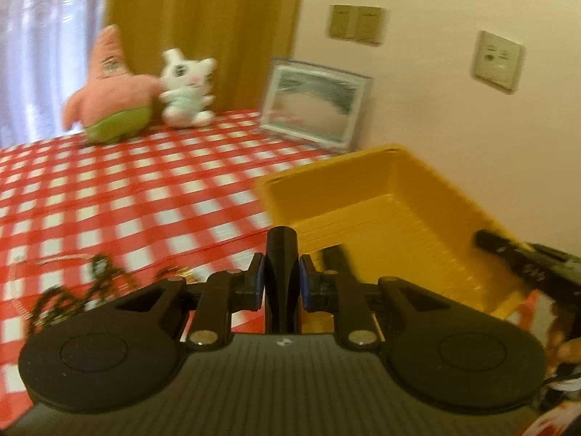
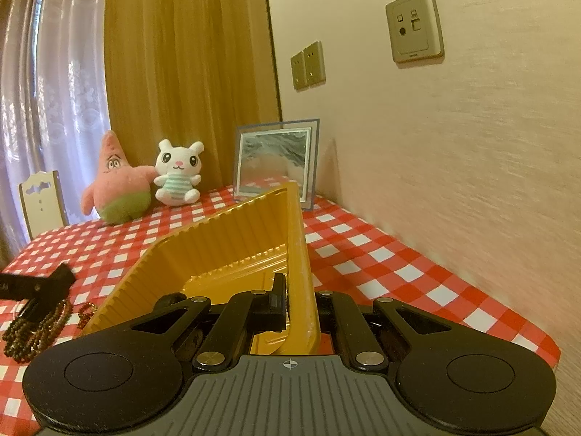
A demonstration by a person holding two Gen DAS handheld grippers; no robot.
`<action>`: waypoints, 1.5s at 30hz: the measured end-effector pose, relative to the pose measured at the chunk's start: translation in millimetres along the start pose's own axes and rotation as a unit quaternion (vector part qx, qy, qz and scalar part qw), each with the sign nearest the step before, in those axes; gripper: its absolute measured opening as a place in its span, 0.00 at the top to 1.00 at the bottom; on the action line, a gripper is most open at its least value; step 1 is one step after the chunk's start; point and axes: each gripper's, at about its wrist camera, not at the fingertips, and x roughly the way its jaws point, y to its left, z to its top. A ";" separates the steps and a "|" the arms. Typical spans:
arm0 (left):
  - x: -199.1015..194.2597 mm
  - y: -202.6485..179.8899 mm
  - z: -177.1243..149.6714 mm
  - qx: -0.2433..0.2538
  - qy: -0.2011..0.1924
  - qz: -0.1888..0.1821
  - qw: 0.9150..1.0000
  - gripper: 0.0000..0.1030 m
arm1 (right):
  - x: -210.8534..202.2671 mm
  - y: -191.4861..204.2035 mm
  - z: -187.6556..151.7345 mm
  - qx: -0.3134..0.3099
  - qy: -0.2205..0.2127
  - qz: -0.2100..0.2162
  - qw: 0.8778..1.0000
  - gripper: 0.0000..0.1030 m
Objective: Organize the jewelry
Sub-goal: 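Lift the black strap watch into the tray and open the left tool, then move the left tool to the red bead bracelet and grasp it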
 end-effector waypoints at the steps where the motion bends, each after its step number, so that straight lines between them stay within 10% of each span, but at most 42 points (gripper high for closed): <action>1: 4.3 -5.6 1.7 0.004 0.002 -0.008 1.000 0.83 | 0.0 0.0 0.0 0.000 0.000 0.000 1.000 0.95; 19: 82.2 -56.6 -3.2 0.013 0.098 -0.098 0.990 0.83 | 0.6 1.5 0.8 -0.001 -0.001 0.002 1.000 0.95; 26: 62.3 -52.7 -1.8 0.005 0.075 -0.100 0.992 0.80 | 0.0 2.3 0.9 0.000 -0.001 0.002 1.000 0.95; 45: -17.4 58.5 -32.2 -0.073 0.047 0.067 0.994 0.78 | 1.2 1.8 -1.1 0.000 -0.002 -0.009 1.000 0.95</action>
